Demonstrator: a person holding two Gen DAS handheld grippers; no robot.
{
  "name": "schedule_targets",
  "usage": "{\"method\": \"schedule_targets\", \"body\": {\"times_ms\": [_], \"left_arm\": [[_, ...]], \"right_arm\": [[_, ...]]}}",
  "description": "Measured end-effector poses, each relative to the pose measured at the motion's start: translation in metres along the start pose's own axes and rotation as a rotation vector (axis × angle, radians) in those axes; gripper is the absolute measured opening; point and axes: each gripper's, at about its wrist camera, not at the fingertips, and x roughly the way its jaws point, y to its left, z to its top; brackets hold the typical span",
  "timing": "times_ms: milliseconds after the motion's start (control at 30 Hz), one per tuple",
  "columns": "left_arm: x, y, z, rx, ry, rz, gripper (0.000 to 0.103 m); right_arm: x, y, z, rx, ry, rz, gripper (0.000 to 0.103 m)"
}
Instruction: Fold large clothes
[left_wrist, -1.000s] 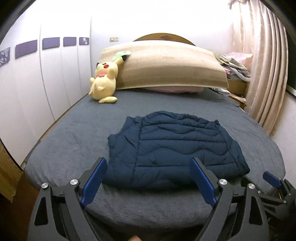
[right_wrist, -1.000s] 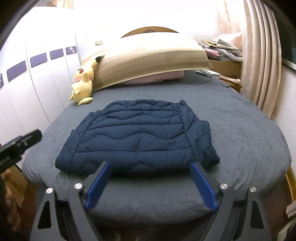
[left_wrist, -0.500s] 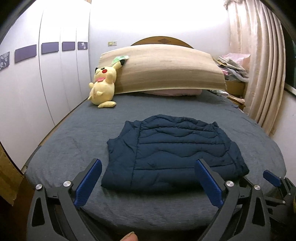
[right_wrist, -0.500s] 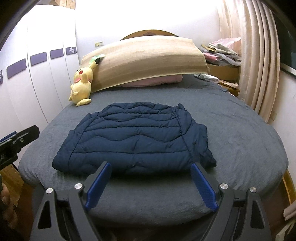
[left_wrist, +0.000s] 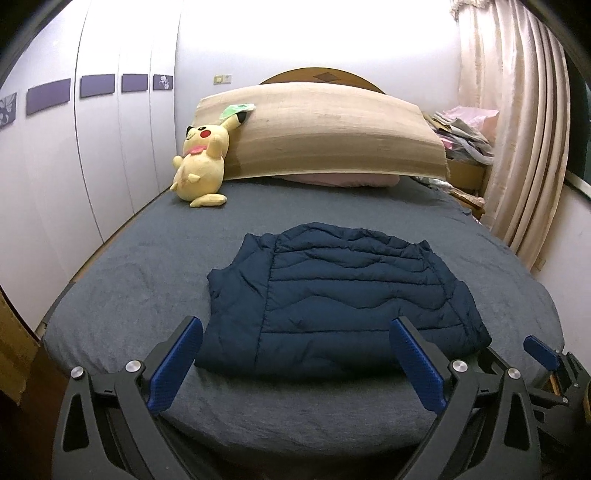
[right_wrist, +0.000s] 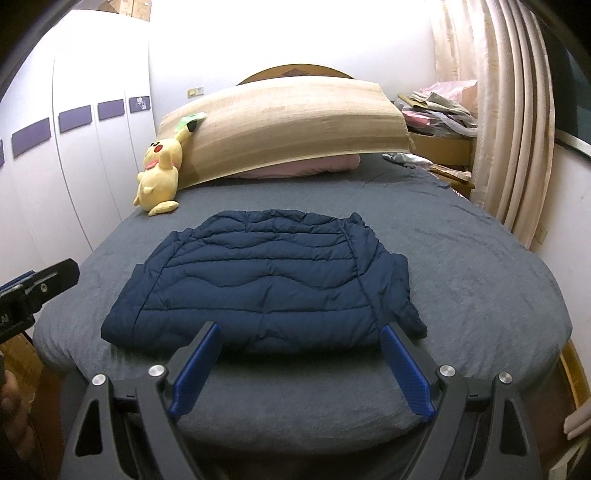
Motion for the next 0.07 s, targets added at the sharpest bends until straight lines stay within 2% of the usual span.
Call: {"method": "schedule_targets", "body": {"times_ms": [67], "left_arm": [[-0.0003,-0.0026,-0.0006,0.014,-0.001,0.004,0.101]], "right_arm": [[-0.0006,0.0000,0.0003,-0.001,-0.002,0.001,0.090]]}}
